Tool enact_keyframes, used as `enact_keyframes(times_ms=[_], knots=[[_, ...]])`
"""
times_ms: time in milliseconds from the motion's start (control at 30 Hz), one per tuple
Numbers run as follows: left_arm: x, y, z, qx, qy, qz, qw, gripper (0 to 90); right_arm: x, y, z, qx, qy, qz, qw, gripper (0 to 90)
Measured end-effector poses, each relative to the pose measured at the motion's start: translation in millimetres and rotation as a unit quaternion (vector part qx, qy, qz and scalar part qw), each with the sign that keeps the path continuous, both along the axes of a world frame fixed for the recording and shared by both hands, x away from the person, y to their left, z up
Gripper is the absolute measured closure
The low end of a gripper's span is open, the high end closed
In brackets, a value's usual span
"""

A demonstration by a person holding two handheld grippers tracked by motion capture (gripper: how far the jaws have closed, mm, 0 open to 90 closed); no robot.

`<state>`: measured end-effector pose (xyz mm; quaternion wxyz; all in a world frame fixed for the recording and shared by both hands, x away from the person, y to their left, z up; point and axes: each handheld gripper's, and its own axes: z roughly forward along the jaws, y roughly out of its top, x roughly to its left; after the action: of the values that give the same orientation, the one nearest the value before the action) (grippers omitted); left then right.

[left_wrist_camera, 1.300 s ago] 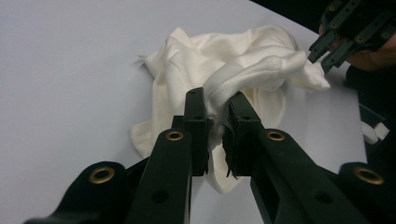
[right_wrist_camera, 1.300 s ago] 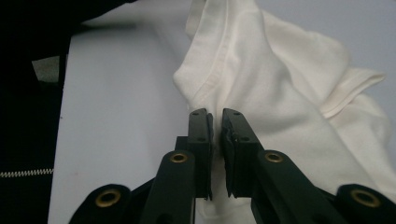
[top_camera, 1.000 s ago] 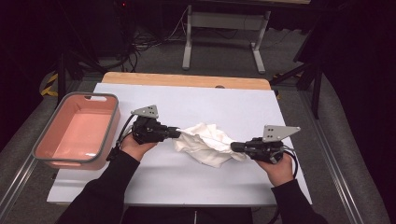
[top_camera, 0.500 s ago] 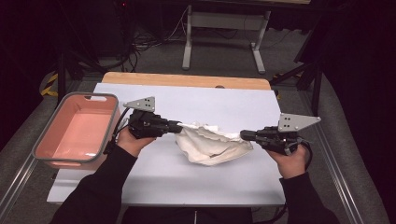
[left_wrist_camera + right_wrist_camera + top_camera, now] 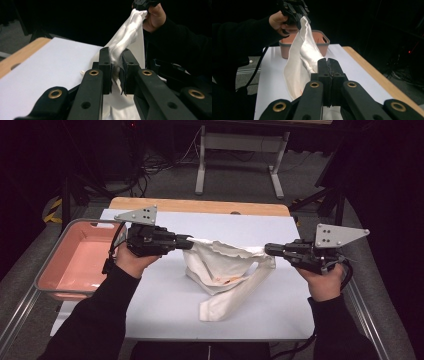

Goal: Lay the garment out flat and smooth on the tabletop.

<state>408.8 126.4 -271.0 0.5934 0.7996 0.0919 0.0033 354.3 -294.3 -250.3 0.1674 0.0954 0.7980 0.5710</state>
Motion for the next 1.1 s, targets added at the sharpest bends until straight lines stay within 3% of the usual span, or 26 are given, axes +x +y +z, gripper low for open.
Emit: enact_keyframes(times_ms=[100, 200, 433, 600, 733, 867, 900, 1033, 1067, 1100], knots=[[-3.5, 1.1, 10.9, -0.004, -0.009, -0.004, 0.9999, 81.6, -2.2, -0.1, 8.9, 0.001, -0.007, 0.003, 1.0000, 89.7], [-8.0, 2.3, 21.4, -0.009, -0.016, -0.011, 0.9998, 81.7, -11.8, -0.6, 29.3, 0.003, -0.026, 0.011, 0.9996, 89.7], [-23.5, 5.0, 45.0, -0.020, -0.040, -0.020, 0.9988, 81.8, -30.8, -2.6, 54.1, 0.007, -0.055, 0.017, 0.9983, 89.7], [-41.8, 7.6, 63.9, -0.029, -0.056, -0.034, 0.9974, 81.9, -50.7, -3.0, 73.0, 0.009, -0.075, 0.026, 0.9968, 89.7], [-55.0, 7.9, 70.3, -0.022, -0.069, -0.038, 0.9966, 81.9, -66.4, -4.3, 83.2, 0.012, -0.088, 0.036, 0.9954, 89.7], [-53.5, 4.6, 65.5, -0.014, -0.061, -0.036, 0.9974, 81.9, -67.7, -3.4, 81.8, 0.003, -0.085, 0.033, 0.9958, 89.7], [-49.2, 2.2, 58.9, -0.010, -0.048, -0.037, 0.9981, 81.9, -64.4, -3.1, 78.4, -0.001, -0.079, 0.031, 0.9964, 89.6], [-33.4, -3.5, 39.5, 0.001, -0.015, -0.034, 0.9993, 81.9, -34.1, -4.3, 52.1, -0.013, -0.040, 0.012, 0.9991, 89.7], [-23.3, -7.2, 29.9, 0.010, -0.003, -0.024, 0.9997, 81.9, -21.5, -5.2, 41.3, -0.015, -0.024, 0.002, 0.9996, 89.7], [-23.3, -7.2, 29.9, 0.010, -0.003, -0.024, 0.9997, 81.9, -21.5, -5.2, 41.3, -0.015, -0.024, 0.002, 0.9996, 89.7]])
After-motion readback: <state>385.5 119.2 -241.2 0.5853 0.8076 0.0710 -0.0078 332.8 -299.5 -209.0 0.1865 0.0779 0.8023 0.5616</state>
